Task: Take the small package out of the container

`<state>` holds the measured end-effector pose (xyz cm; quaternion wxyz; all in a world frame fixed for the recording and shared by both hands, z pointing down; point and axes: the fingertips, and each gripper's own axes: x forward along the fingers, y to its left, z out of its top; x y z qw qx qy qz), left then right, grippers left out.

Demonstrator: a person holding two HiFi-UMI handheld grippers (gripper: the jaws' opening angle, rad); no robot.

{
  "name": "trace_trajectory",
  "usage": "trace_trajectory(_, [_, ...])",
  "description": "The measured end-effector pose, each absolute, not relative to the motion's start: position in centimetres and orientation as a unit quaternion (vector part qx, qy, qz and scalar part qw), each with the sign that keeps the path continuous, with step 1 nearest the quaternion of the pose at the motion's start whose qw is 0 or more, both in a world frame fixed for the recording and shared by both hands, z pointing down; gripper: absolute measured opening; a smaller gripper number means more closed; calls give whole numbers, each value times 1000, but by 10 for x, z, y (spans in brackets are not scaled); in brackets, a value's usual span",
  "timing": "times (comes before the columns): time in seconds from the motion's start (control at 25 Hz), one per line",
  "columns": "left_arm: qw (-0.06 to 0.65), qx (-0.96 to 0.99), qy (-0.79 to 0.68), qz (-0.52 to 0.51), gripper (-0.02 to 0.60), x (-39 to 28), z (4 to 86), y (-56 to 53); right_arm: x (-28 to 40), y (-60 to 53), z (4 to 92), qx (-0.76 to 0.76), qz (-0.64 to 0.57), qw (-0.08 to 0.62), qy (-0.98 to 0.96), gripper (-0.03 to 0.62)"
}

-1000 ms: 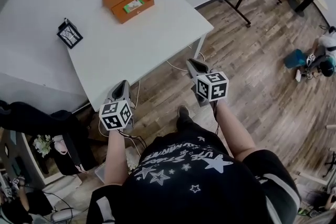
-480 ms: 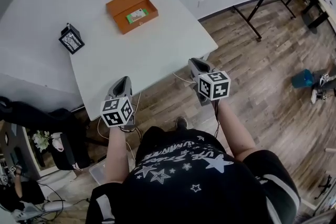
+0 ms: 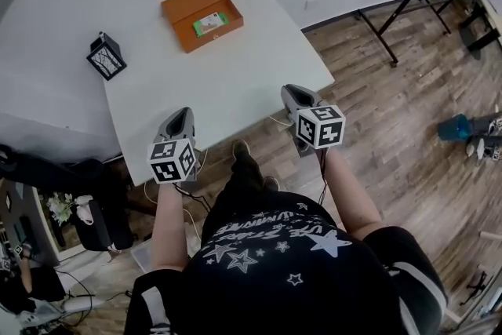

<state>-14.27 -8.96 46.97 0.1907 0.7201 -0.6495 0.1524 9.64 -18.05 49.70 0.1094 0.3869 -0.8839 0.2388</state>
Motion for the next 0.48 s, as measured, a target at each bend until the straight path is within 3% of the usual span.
trace_trajectory(0.48, [161, 755, -613, 167, 18, -190, 457, -246, 50, -303, 491, 401, 225, 133, -878, 61])
